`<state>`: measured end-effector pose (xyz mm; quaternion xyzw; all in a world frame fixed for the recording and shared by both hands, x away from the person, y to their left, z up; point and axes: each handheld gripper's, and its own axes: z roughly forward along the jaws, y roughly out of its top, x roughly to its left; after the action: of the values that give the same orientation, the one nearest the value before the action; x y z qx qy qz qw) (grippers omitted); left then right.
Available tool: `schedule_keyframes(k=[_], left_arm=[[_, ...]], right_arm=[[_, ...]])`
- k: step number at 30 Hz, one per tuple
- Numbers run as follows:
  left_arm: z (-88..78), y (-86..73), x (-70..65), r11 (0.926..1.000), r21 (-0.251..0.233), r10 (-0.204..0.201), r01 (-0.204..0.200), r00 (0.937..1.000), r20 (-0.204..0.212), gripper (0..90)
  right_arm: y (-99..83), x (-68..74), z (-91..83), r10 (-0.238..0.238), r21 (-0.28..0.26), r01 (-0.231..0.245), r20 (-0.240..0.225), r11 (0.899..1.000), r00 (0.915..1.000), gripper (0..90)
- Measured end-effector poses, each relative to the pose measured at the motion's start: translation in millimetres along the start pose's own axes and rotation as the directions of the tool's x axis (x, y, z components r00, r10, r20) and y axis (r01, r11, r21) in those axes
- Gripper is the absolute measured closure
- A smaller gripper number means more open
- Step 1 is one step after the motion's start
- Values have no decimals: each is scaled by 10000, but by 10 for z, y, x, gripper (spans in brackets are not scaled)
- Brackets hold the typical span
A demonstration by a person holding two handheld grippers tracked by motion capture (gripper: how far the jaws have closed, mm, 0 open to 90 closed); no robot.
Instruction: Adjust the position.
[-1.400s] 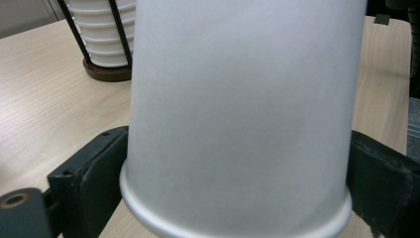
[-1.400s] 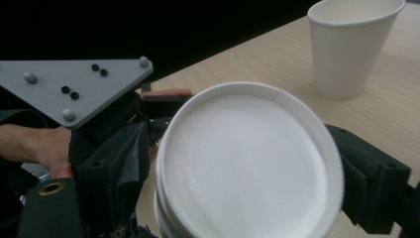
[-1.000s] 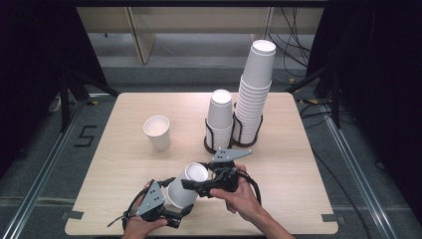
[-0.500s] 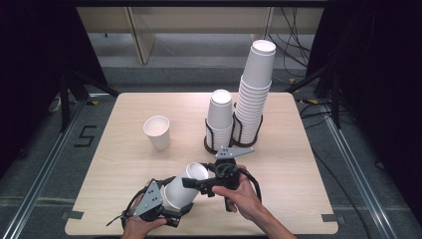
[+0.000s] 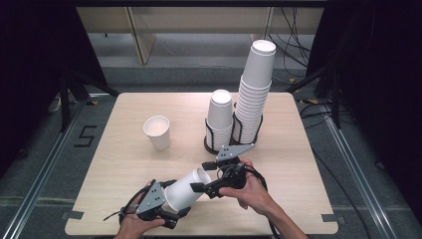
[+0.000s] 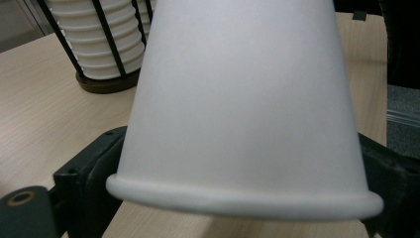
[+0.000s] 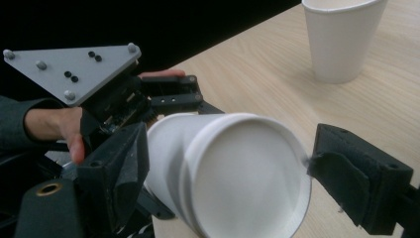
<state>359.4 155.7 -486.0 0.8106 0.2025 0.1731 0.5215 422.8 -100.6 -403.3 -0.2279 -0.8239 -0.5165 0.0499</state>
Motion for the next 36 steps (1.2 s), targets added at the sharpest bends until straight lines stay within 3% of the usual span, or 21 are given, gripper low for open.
schedule_keyframes(k=[3,5,7,8,10,14,17,18,22,25,26,28,32,35,36], left_arm=[[-3,5,-17,9999,143,83,-85,9999,133,81],[13,7,-35,9999,139,92,-96,9997,231,84],[20,13,-57,9999,109,125,-128,9995,277,92],[13,18,-53,9995,215,232,-238,9993,287,93],[21,23,-58,10000,39,90,-91,9994,326,94],[-2,37,-54,9996,144,257,-261,9993,273,97],[-17,54,-53,9990,171,413,-418,9988,266,98],[-17,58,-59,9991,74,408,-411,9987,299,99],[-34,76,-77,9972,244,696,-710,9961,549,101],[-32,81,-96,9948,348,925,-957,9921,844,100],[-30,83,-104,9942,378,971,-1007,9916,858,100],[-27,91,-109,9926,496,1059,-1113,9893,1006,100],[-26,95,-109,9901,631,1189,-1257,9876,1029,99],[-29,96,-109,9879,645,1338,-1412,9852,1076,100],[-28,97,-119,9900,554,1231,-1299,9861,1114,100]], right_arm=[[9,-7,-45,-48,48,47,200,10000,9998,164],[6,-19,-41,-81,175,80,54,9998,10000,164],[3,-20,-44,-174,81,172,303,9998,9994,167],[8,-25,-59,-73,191,71,93,9998,9999,174],[10,-34,-65,-165,148,162,217,9998,9996,174],[17,-1,-87,-203,343,194,245,9992,9995,174],[29,28,-95,-718,557,691,487,9961,9962,172],[41,32,-102,-1180,734,1147,427,9907,9921,172],[50,98,-106,-2199,1364,2146,256,9671,9752,169],[41,155,-103,-2892,1636,2925,-445,9422,9562,169],[36,166,-100,-3055,1758,3088,-464,9347,9511,163],[17,181,-85,-3508,2183,3531,-504,9098,9351,161],[-28,189,-31,-3843,2709,3906,-784,8798,9199,161],[-65,187,6,-3890,3062,4020,-1054,8629,9152,161],[-75,184,21,-4055,3224,4134,-949,8515,9092,161]])
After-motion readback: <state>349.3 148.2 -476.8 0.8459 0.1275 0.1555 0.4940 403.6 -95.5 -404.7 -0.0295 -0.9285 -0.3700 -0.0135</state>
